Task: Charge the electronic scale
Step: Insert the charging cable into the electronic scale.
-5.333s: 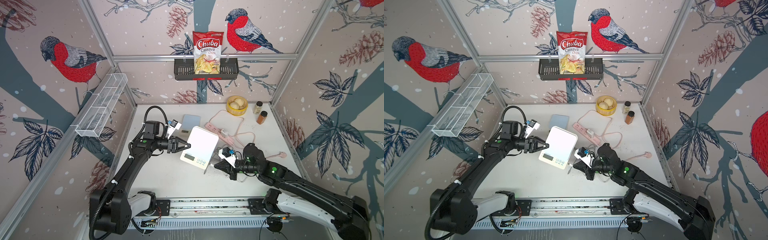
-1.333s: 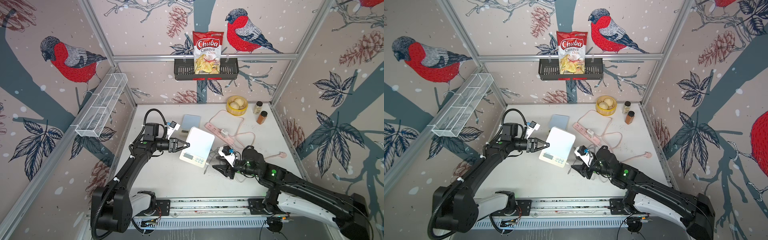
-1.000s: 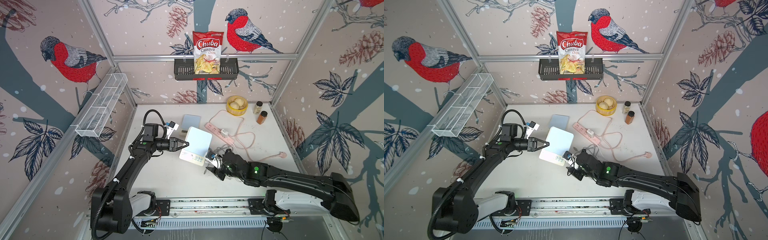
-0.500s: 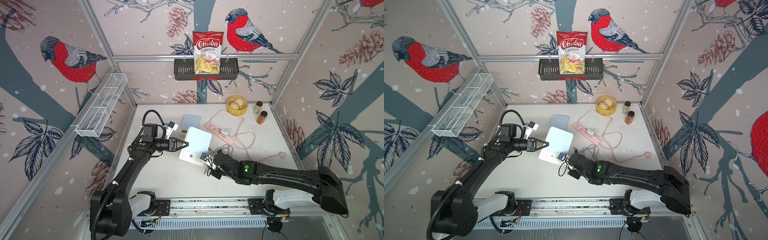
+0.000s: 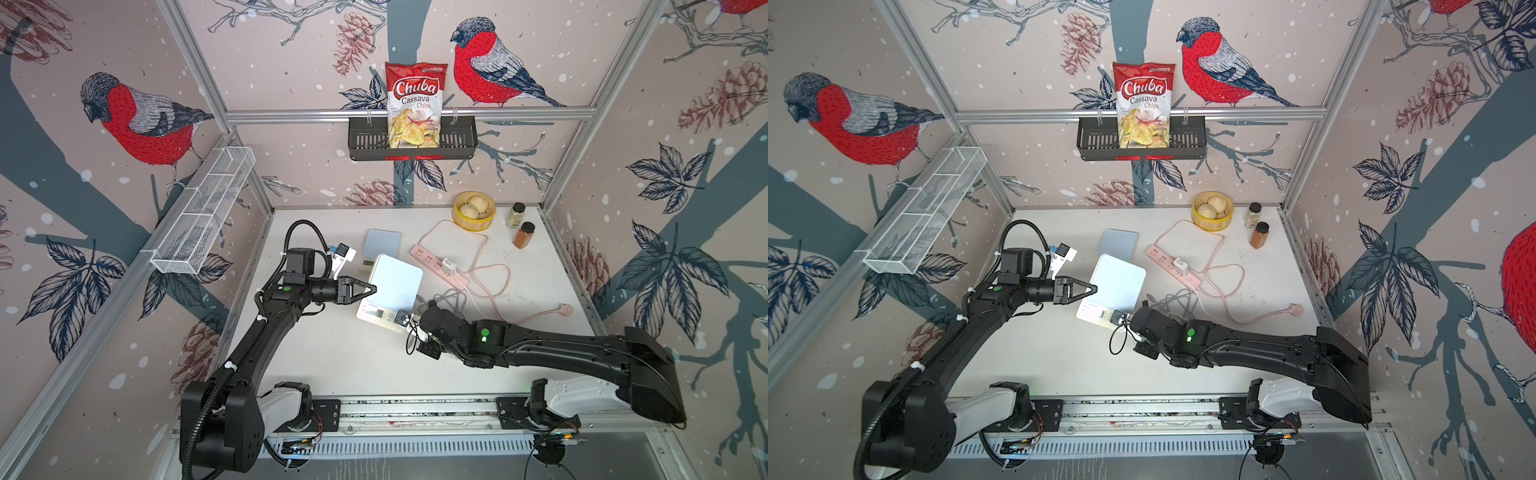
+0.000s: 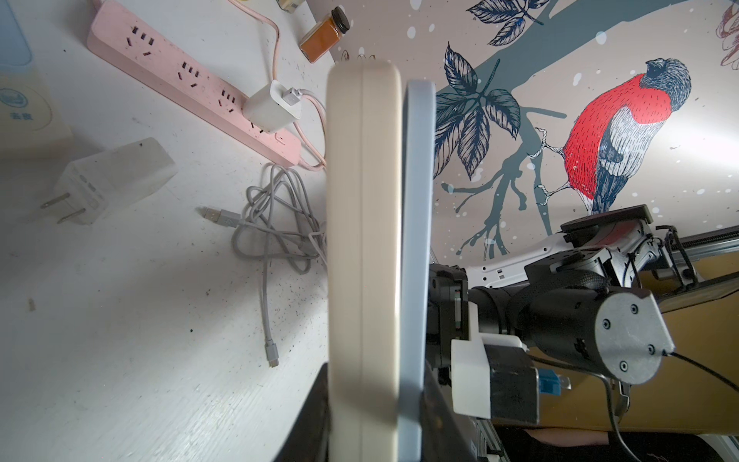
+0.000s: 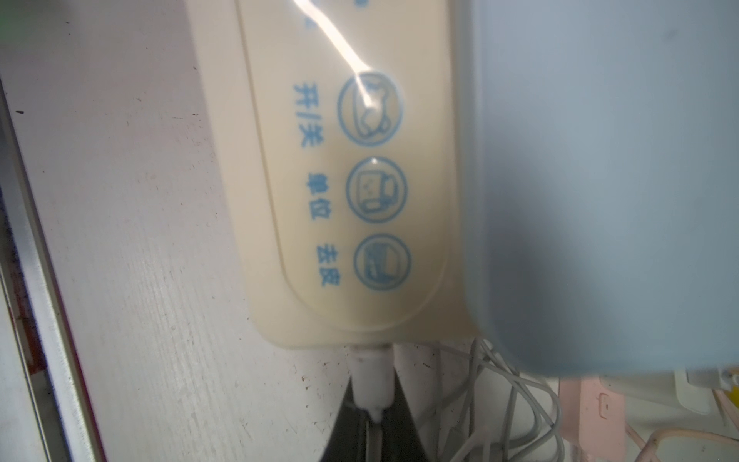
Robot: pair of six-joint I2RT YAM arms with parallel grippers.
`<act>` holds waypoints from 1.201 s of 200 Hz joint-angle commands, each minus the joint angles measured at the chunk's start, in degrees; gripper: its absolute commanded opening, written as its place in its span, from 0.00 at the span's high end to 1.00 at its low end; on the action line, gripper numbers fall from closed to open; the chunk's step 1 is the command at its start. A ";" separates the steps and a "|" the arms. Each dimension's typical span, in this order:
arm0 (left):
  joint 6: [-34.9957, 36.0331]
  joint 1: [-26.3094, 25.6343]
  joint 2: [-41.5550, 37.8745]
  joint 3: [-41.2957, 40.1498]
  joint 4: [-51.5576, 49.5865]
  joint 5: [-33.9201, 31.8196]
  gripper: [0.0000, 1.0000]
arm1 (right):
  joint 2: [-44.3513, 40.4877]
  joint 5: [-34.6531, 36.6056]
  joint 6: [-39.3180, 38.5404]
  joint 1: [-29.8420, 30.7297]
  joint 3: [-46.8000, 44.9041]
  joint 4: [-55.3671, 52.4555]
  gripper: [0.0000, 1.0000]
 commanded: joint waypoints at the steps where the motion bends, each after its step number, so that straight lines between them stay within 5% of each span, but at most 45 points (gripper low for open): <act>1: 0.34 -0.05 -0.20 -0.68 -0.55 4.00 1.00 | 0.36 -0.39 -1.06 0.32 0.98 5.17 1.00; 115: -5.95 -0.13 -3.36 -7.84 6.39 2.59 1.00 | 2.85 -2.85 0.27 1.20 3.25 11.65 1.00; 184: -19.57 -0.18 -7.84 -14.93 19.77 -2.71 1.00 | 6.61 1.69 4.43 3.48 4.18 16.12 1.00; 219: -20.95 -0.18 -8.43 -15.50 20.69 -4.23 1.00 | 6.68 5.58 6.84 3.71 4.04 17.51 1.00; 240: -20.84 -0.13 -8.25 -14.92 20.40 -4.41 1.00 | 5.84 6.46 7.57 3.67 3.19 17.85 0.90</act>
